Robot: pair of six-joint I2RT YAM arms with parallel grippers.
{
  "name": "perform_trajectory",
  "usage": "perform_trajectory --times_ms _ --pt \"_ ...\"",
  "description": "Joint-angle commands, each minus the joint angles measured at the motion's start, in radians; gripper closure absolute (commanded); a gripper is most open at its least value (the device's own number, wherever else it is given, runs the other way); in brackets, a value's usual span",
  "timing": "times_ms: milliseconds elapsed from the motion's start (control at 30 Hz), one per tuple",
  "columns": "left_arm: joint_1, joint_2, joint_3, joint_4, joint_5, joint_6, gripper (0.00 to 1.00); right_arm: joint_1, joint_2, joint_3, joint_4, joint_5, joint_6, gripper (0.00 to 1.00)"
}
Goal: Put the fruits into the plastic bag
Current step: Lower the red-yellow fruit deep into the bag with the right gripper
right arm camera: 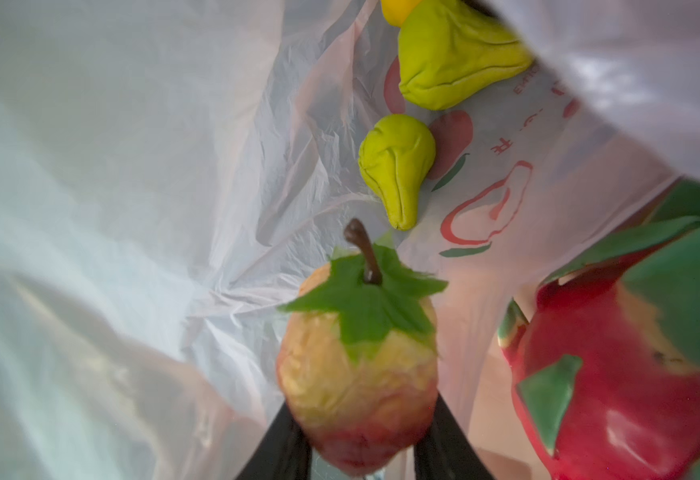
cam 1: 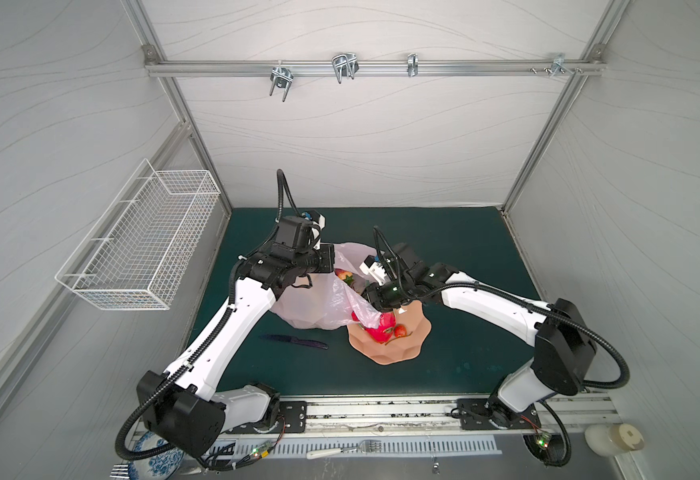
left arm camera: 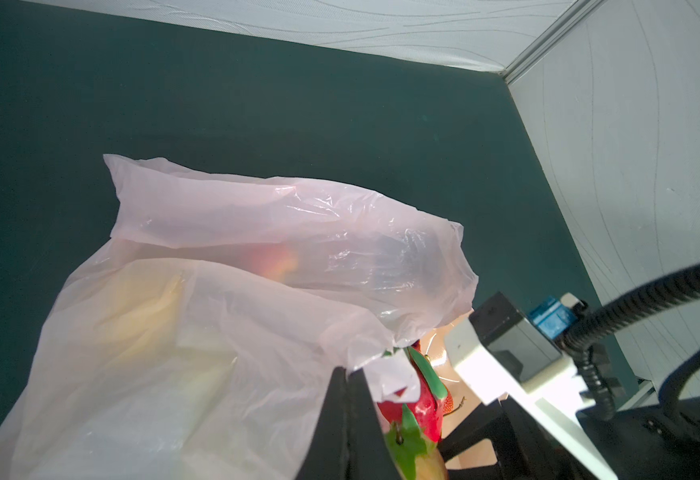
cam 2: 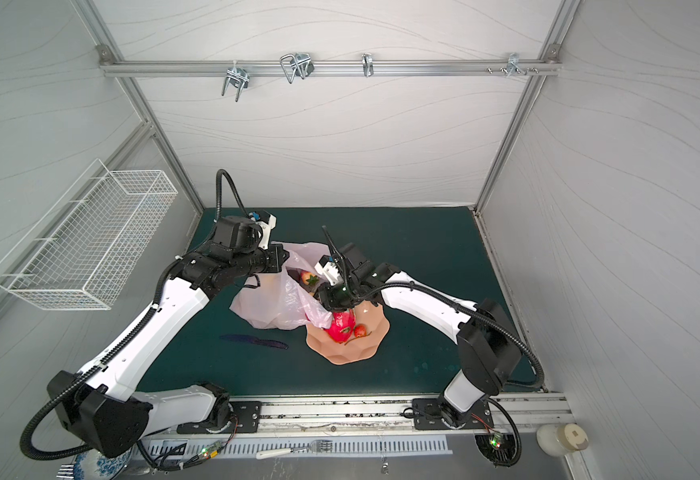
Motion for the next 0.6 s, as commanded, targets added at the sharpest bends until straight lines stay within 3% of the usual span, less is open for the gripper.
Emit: perform_trajectory --times_ms 0,567 --pt "-0.004 0.004 0.049 0.014 -0.015 -0.012 1.00 0.035 0.020 0.046 -0.049 0.004 -0.057 0.90" --pt "-0.033 -0.051 0.009 0.046 0.034 0.004 1.00 0.055 0.189 0.176 -0.106 -0.057 -0.106 0.91"
